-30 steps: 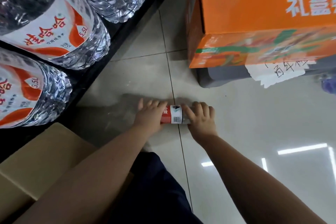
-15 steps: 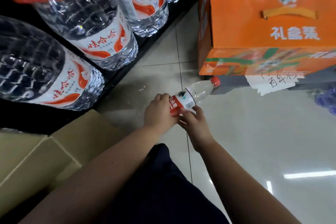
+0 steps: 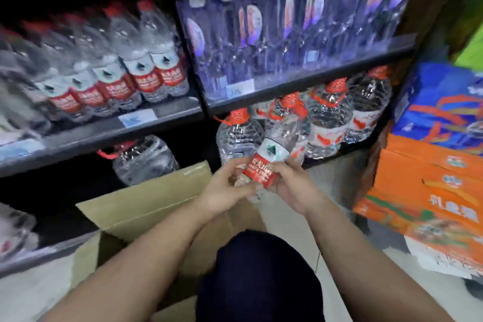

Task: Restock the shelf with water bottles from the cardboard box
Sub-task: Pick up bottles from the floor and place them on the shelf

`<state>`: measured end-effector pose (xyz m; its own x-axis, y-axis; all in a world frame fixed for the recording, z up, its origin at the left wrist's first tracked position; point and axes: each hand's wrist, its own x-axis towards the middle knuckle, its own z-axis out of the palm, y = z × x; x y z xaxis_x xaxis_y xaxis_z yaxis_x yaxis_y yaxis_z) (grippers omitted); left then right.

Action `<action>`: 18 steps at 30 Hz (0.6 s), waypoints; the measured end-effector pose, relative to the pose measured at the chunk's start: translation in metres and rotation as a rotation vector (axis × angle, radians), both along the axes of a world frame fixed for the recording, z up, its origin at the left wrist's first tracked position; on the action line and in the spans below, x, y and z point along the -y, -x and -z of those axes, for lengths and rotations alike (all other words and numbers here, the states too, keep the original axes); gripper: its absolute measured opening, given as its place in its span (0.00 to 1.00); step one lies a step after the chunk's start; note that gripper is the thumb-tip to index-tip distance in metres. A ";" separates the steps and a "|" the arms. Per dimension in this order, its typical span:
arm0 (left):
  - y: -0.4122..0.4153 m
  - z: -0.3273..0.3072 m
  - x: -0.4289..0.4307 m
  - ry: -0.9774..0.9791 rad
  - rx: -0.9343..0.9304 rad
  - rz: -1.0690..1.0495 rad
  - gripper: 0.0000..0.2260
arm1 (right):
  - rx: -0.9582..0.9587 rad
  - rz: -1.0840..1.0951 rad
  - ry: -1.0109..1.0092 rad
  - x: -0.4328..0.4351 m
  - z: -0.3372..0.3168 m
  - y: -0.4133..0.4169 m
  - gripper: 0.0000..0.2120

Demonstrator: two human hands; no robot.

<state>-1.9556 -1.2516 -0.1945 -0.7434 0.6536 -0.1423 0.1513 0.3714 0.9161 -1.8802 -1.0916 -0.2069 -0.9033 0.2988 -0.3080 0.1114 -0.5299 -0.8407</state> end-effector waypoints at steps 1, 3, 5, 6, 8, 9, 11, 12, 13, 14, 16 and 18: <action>0.002 -0.014 0.017 -0.013 -0.014 -0.016 0.27 | -0.011 -0.050 -0.009 0.011 -0.017 0.010 0.13; 0.004 -0.040 0.047 -0.061 -0.054 -0.081 0.29 | -0.033 -0.148 -0.019 0.039 -0.051 0.027 0.15; 0.006 -0.061 0.071 -0.113 -0.126 -0.164 0.27 | -0.058 -0.226 -0.092 0.070 -0.083 0.046 0.11; 0.007 -0.069 0.082 -0.130 -0.175 -0.217 0.27 | -0.070 -0.243 -0.140 0.086 -0.098 0.056 0.11; 0.013 -0.083 0.107 -0.184 -0.217 -0.308 0.27 | -0.078 -0.262 -0.238 0.116 -0.121 0.078 0.13; 0.019 -0.088 0.121 -0.186 -0.201 -0.334 0.27 | -0.076 -0.267 -0.279 0.129 -0.129 0.088 0.15; 0.032 -0.095 0.151 -0.151 -0.199 -0.360 0.27 | -0.051 -0.270 -0.339 0.154 -0.140 0.107 0.19; 0.040 -0.097 0.166 -0.109 -0.244 -0.380 0.28 | -0.042 -0.265 -0.380 0.166 -0.143 0.115 0.21; 0.049 -0.097 0.184 -0.059 -0.292 -0.412 0.29 | -0.038 -0.255 -0.429 0.177 -0.146 0.123 0.23; 0.058 -0.098 0.202 -0.006 -0.325 -0.456 0.28 | -0.040 -0.243 -0.478 0.188 -0.148 0.132 0.27; 0.076 -0.103 0.238 0.150 -0.406 -0.537 0.24 | -0.045 -0.244 -0.544 0.209 -0.153 0.148 0.33; 0.093 -0.110 0.270 0.373 -0.498 -0.541 0.22 | -0.063 -0.243 -0.614 0.227 -0.160 0.164 0.31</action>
<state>-2.0482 -1.5212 -0.0841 -0.9752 0.1624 0.1505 0.2204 0.7762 0.5908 -2.0446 -1.3190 -0.0472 -0.9779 0.1882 -0.0908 0.1077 0.0816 -0.9908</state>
